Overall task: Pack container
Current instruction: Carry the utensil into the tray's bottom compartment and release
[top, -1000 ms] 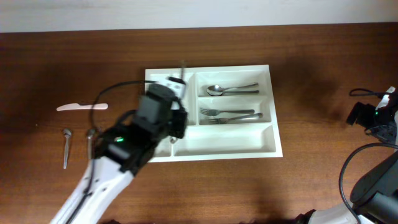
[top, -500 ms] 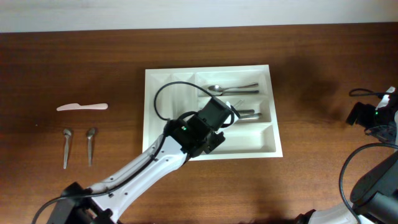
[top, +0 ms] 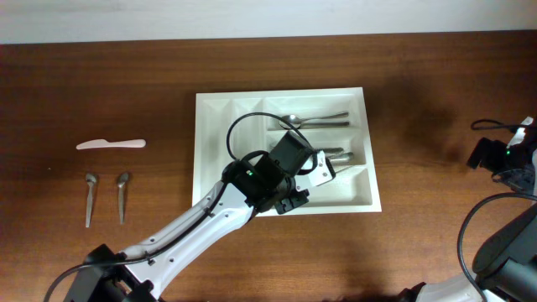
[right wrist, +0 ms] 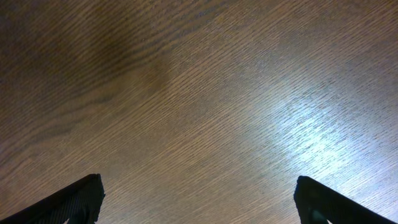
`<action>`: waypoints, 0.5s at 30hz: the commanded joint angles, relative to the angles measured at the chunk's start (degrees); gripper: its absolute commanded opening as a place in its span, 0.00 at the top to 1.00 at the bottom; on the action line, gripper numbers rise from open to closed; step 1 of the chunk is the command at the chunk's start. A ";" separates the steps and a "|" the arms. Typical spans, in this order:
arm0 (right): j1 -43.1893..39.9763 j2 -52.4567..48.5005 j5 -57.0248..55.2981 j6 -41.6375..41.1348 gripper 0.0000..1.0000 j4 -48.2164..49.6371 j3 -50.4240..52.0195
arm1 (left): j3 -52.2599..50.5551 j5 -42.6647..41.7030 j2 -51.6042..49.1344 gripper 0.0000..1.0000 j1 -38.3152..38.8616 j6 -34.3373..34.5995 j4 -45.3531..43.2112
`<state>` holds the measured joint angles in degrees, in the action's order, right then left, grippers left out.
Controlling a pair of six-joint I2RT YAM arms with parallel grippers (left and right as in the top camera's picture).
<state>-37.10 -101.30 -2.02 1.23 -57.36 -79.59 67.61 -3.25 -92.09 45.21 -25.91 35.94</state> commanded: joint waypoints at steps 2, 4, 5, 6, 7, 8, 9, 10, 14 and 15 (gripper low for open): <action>-0.04 0.85 0.28 -0.66 0.01 0.02 -0.13 | -1.81 -1.44 -0.85 0.66 0.17 -5.03 0.07; -0.04 0.85 0.28 -0.66 0.01 0.02 -0.13 | -1.86 -1.36 -1.66 0.63 0.17 -5.03 0.07; -0.04 0.85 0.28 -0.66 0.01 0.02 -0.13 | -1.86 -1.20 -2.19 0.62 0.17 -5.03 0.07; -0.04 0.85 0.28 -0.66 0.01 0.00 -0.13 | -1.86 -0.72 -2.78 0.62 0.17 -5.03 0.07; -0.04 0.85 0.28 -0.66 0.01 0.00 -0.13 | -1.86 -0.02 -3.41 0.62 0.17 -5.03 0.07; -0.04 0.85 0.28 -0.66 0.01 0.02 -0.13 | -1.86 1.01 -4.15 0.62 0.17 -5.03 0.07; -0.04 0.85 0.28 -0.66 0.01 0.02 -0.13 | -1.86 1.70 -4.68 0.62 0.15 -5.03 0.07; -0.04 0.85 0.28 -0.66 0.01 0.00 -0.13 | -1.86 2.47 -5.40 0.62 0.15 -5.03 0.02; -0.04 0.85 0.28 -0.66 0.01 0.02 -0.13 | -1.81 2.89 -5.70 0.59 0.11 -5.01 -1.09; -0.04 0.85 0.28 -0.66 0.01 0.00 -0.13 | -1.73 3.15 -5.62 0.57 0.11 -5.01 -1.64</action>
<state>-37.08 -101.30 -2.04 1.26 -57.36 -79.59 66.17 -1.28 -97.58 45.21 -30.04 35.42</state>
